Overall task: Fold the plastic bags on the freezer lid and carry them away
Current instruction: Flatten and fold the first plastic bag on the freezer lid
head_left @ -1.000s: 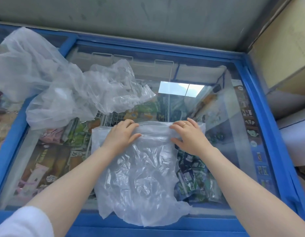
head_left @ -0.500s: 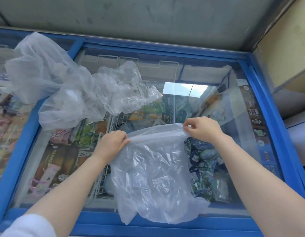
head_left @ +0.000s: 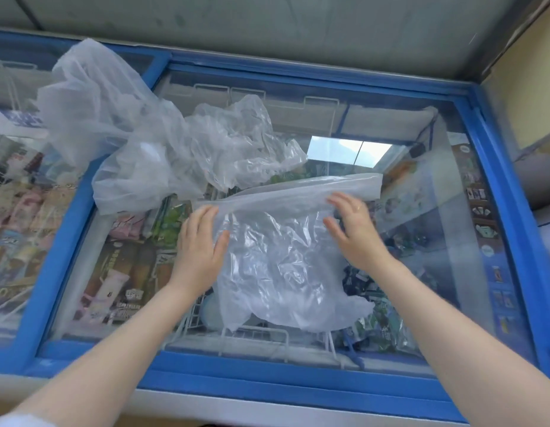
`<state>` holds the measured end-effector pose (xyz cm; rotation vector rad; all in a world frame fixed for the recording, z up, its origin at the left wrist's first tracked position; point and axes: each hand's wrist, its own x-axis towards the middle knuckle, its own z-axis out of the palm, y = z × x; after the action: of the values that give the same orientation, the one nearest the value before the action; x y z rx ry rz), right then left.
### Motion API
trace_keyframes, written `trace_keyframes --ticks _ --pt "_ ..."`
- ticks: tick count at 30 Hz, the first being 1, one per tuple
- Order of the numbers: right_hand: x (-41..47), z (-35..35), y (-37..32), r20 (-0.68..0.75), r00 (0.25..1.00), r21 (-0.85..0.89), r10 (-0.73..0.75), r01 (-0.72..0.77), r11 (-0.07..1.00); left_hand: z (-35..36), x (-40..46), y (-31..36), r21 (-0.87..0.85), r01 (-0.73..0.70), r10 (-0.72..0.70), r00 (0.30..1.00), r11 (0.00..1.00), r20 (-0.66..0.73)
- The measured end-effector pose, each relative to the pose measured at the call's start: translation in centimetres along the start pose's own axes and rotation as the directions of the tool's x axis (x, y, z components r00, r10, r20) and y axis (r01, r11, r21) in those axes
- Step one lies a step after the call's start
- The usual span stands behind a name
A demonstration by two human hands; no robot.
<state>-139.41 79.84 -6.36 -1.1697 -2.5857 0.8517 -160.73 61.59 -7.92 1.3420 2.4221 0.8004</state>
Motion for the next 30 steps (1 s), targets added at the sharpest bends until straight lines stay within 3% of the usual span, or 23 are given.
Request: trace_keyframes --ticks 2,4,6,8,10,12,15,17,19,22,24,26,28,30 --pt "-4.3 0.7 -0.2 0.132 0.982 0.103 -0.131 0.118 0.988 0.3 -4.3 0.0 -0.137 0.116 -0.115 0.993 0.984 0.012" --pt "-7.2 1.3 0.6 0.244 0.955 0.132 -0.169 0.14 0.981 1.0 -8.1 -0.2 -0.227 0.258 -0.235 0.964 0.939 0.123" --pt "-9.0 1.5 1.6 0.312 0.935 0.056 -0.171 0.162 0.985 1.8 -11.2 0.0 -0.245 0.346 -0.282 0.923 0.906 0.26" --pt "-10.0 1.5 2.3 0.361 0.919 -0.078 -0.157 0.198 0.977 2.4 -13.0 0.5 -0.262 0.368 -0.282 0.907 0.892 0.312" --pt "-10.9 1.9 2.8 0.387 0.91 -0.187 -0.147 0.233 0.954 2.8 -13.3 1.4 -0.305 0.353 -0.284 0.926 0.885 0.248" --pt "-11.6 2.5 2.9 0.306 0.941 -0.164 -0.146 0.203 0.965 3.3 -12.8 2.2 -0.352 0.321 -0.292 0.947 0.879 0.134" --pt "-11.5 2.3 1.7 0.148 0.987 0.178 0.069 -0.096 0.979 3.4 -12.1 3.3 -0.379 0.284 -0.288 0.956 0.881 0.048" --pt "-11.2 1.3 0.9 0.171 0.973 0.327 0.156 -0.205 0.922 3.0 -11.7 3.8 -0.416 0.295 -0.319 0.948 0.86 0.012" --pt "-11.2 0.3 1.4 0.243 0.961 0.417 0.133 -0.227 0.88 2.1 -11.1 4.3 -0.488 0.329 -0.389 0.921 0.808 -0.023" --pt "-11.6 -1.5 2.4 0.376 0.913 0.654 0.16 -0.383 0.652 -0.1 -10.4 3.7 -0.585 0.326 -0.443 0.894 0.743 -0.064" --pt "-11.9 -1.9 2.9 0.253 0.919 0.76 0.302 -0.382 0.525 -1.5 -10.4 2.3 -0.552 0.335 -0.458 0.883 0.764 -0.098" --pt "-11.9 -1.5 2.5 0.102 0.868 0.783 0.487 -0.372 0.499 -2.3 -10.7 0.8 -0.485 0.364 -0.472 0.874 0.795 -0.118" --pt "-12.1 -0.6 1.5 0.117 0.809 0.796 0.576 -0.423 0.432 -2.4 -11.3 -0.1 -0.444 0.393 -0.474 0.877 0.805 -0.083" --pt "-12.4 0.2 0.8 0.25 0.785 0.837 0.567 -0.469 0.281 -2.3 -12.0 -1.1 -0.41 0.402 -0.454 0.89 0.819 -0.034"
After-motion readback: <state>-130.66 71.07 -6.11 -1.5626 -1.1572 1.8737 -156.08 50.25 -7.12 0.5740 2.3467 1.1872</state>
